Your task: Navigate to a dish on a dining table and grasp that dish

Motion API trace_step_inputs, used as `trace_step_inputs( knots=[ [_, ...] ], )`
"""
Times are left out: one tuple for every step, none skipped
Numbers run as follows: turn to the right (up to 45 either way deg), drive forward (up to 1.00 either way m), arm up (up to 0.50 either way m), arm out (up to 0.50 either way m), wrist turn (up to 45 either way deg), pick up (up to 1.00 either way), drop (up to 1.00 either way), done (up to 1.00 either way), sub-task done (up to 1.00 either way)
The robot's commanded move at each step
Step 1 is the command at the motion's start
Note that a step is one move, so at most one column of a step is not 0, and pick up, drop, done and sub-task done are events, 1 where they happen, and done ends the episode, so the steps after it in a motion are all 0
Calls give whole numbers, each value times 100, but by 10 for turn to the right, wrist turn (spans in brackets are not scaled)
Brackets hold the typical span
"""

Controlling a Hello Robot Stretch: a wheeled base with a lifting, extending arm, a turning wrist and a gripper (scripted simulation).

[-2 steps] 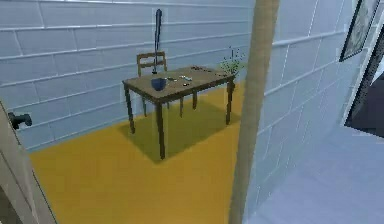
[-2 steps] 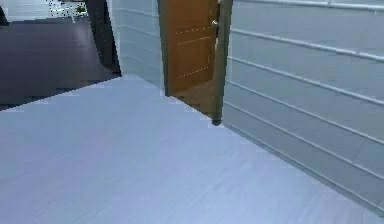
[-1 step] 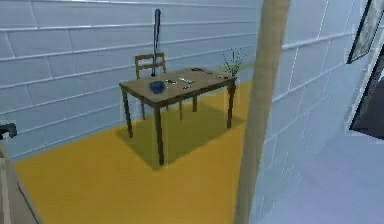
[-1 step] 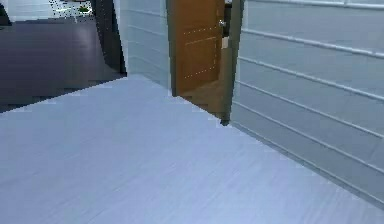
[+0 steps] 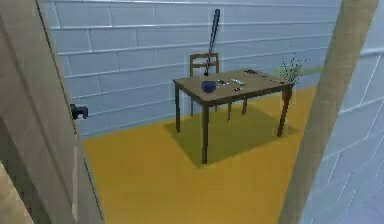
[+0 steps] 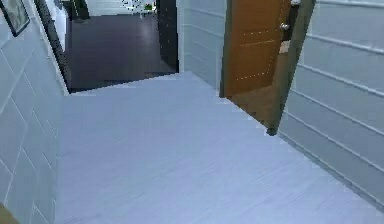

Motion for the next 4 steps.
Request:
trace_step_inputs(
  knots=[
    [0,80,0,0,0,0,0,0,0],
    [450,0,0,0,0,0,0,0,0],
    [120,0,0,0,0,0,0,0,0],
    [0,15,0,0,0,0,0,0,0]
  ],
)
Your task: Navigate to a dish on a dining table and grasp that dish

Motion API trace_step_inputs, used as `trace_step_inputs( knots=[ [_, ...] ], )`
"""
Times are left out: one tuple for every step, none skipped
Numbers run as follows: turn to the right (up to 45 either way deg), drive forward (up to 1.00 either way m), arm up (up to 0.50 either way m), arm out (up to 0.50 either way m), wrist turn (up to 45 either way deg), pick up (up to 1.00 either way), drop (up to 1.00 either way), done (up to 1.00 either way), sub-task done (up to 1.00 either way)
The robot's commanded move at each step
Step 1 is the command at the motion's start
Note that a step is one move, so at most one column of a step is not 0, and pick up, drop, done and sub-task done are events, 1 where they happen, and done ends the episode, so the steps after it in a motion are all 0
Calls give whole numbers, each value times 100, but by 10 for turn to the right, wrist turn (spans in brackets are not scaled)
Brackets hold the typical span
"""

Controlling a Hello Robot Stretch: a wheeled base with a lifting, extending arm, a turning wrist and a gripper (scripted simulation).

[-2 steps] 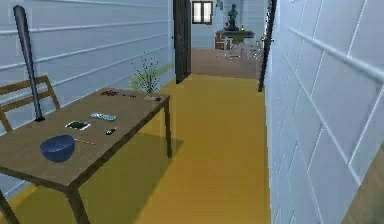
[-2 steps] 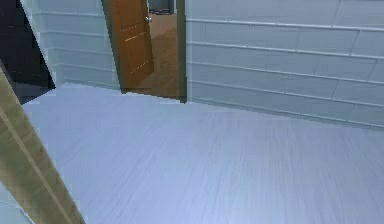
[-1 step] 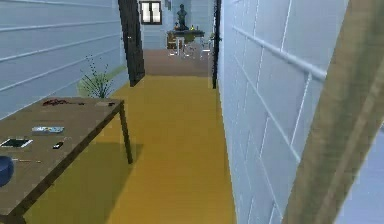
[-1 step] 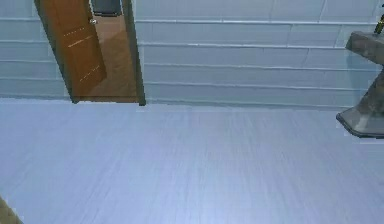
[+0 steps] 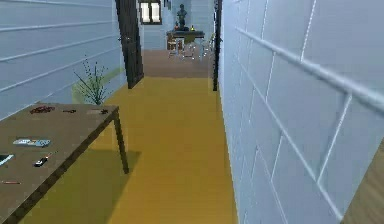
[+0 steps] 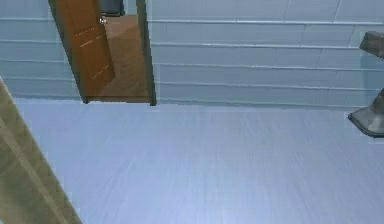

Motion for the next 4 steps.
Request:
trace_step_inputs(
  knots=[
    [-450,0,0,0,0,0,0,0,0],
    [-420,0,0,0,0,0,0,0,0],
    [0,5,0,0,0,0,0,0,0],
    [0,10,0,0,0,0,0,0,0]
  ],
)
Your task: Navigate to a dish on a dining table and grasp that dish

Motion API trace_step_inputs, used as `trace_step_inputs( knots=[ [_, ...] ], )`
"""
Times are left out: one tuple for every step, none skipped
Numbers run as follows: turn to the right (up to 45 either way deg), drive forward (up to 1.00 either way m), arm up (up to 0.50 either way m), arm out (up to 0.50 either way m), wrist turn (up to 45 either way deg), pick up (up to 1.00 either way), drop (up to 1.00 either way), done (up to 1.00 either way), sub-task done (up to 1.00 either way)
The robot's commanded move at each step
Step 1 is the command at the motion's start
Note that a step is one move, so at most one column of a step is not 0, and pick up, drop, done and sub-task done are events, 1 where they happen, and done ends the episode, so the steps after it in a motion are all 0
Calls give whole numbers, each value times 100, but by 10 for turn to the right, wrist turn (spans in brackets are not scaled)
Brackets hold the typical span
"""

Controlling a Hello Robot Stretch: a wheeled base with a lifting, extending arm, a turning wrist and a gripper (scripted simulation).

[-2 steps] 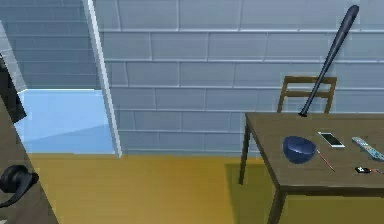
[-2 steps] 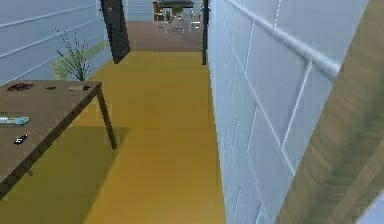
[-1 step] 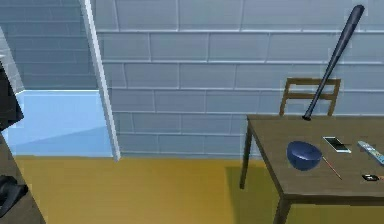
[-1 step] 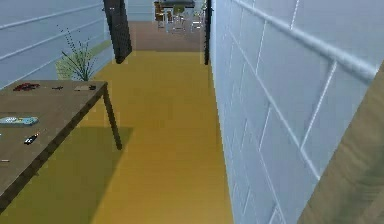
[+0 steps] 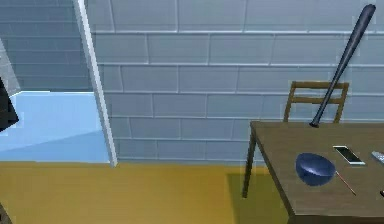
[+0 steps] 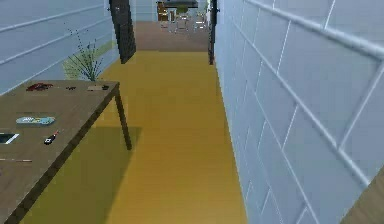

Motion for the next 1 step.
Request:
trace_step_inputs(
  knots=[
    [-450,0,0,0,0,0,0,0,0]
  ],
)
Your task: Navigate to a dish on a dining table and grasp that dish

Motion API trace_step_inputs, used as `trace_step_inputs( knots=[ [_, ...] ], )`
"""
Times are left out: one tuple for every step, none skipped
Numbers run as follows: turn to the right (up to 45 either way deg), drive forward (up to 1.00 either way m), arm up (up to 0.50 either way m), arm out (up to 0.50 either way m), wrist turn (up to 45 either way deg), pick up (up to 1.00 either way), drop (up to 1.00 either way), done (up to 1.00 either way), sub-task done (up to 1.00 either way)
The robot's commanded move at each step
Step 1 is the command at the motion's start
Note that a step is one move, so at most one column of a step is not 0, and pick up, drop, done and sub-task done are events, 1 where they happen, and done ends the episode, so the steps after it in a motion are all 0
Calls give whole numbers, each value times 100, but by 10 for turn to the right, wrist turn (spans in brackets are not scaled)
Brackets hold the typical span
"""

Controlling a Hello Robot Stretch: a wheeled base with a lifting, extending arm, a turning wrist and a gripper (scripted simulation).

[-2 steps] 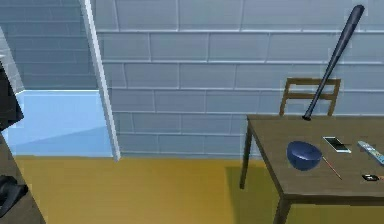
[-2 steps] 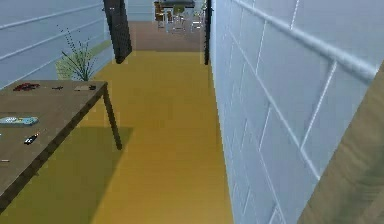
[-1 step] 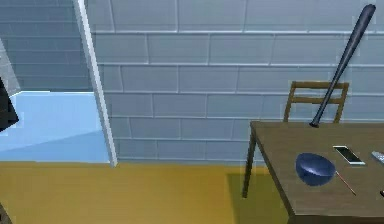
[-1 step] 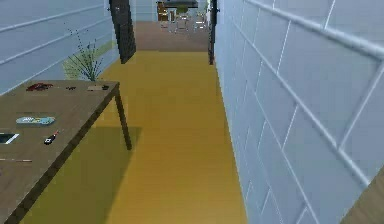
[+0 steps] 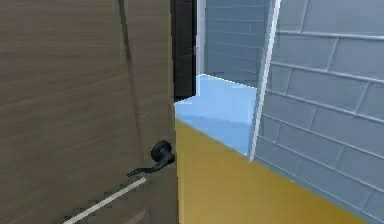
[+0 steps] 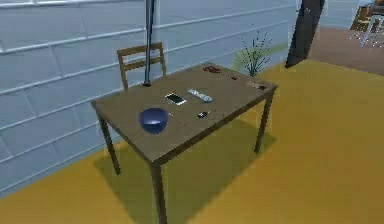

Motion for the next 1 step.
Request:
trace_step_inputs(
  knots=[
    [450,0,0,0,0,0,0,0,0]
  ],
)
